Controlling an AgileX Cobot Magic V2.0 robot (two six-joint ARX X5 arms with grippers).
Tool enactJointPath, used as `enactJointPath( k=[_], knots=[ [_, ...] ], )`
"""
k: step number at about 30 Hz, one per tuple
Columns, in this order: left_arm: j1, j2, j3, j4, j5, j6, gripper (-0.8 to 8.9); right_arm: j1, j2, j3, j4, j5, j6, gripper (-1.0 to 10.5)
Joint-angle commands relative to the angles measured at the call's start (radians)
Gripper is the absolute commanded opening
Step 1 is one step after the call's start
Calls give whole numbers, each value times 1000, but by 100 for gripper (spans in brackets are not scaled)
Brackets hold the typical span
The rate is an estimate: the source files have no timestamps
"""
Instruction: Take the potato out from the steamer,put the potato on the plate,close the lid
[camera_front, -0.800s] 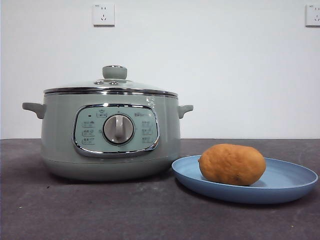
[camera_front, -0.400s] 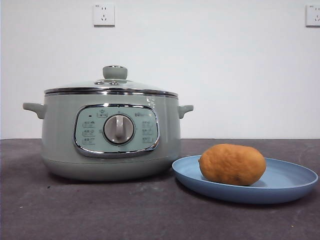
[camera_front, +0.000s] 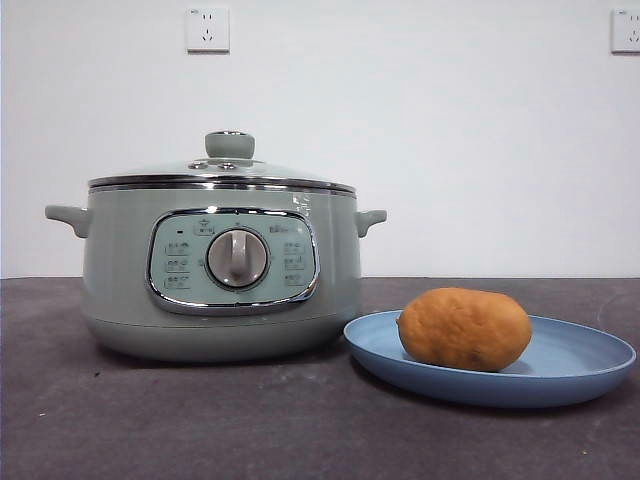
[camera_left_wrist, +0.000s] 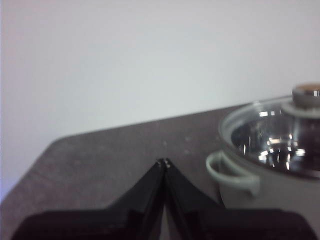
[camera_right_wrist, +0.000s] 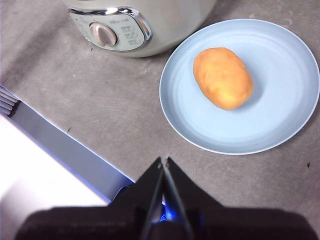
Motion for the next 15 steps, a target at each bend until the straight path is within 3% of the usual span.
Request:
enactJointPath(
  k=[1,15],
  knots=[
    [3,-52,-64,14,-4,-48,-4,2,-1,-5,4,3,6,0],
    [3,-108,-169,-68,-3,-88,-4,2,-1,-5,3,3,6,0]
  ],
)
